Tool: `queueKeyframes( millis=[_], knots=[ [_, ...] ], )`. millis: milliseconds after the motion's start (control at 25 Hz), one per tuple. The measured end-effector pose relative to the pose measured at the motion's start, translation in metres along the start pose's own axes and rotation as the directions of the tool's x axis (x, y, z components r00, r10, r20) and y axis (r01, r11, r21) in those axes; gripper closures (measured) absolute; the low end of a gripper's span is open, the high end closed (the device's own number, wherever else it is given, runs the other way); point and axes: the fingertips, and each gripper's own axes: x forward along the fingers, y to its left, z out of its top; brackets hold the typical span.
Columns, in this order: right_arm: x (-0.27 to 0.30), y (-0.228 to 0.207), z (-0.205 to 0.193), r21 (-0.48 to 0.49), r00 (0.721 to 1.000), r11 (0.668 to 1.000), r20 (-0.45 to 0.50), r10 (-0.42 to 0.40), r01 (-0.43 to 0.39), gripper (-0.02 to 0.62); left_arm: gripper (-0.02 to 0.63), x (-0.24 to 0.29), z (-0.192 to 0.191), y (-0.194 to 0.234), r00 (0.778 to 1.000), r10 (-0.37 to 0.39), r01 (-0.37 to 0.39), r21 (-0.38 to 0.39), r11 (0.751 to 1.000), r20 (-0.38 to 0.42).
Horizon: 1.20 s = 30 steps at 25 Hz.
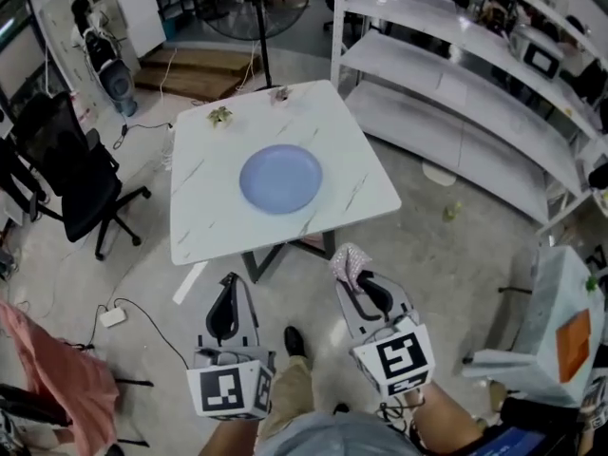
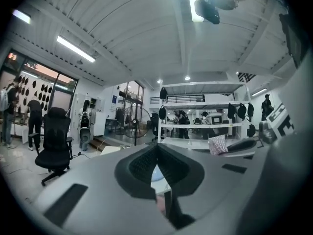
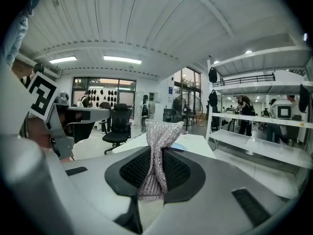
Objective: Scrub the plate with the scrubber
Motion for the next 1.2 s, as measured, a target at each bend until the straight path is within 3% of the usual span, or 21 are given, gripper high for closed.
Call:
queueKeyframes(
  millis=[360, 760, 960, 1200],
  knots=[
    [0.136, -0.031, 0.067, -0.053, 0.999, 0.999, -0.031, -0.011, 0.009, 0.505, 0.600, 0.135, 0.038, 0.088, 0.999, -0.026, 0.027, -0.029, 0.999, 0.034],
    [0.206, -0.066, 0.098, -0.081, 1.000, 0.997, -0.019, -0.001, 0.000, 0.506, 0.600, 0.200, 0.023, 0.111, 1.000, -0.006, 0.006, -0.036, 0.999, -0.014],
    [0.242, -0.083, 0.101, -0.102, 0.998, 0.993, -0.037, 0.050, -0.054, 0.506, 0.598, 0.230, 0.011, 0.112, 0.999, 0.004, -0.006, -0.035, 0.999, -0.052],
    [0.302, -0.095, 0.079, -0.145, 0.980, 0.974, -0.123, 0.157, -0.174, 0.508, 0.598, 0.273, -0.025, 0.123, 0.988, 0.058, -0.066, -0.052, 0.996, -0.140]
  ],
)
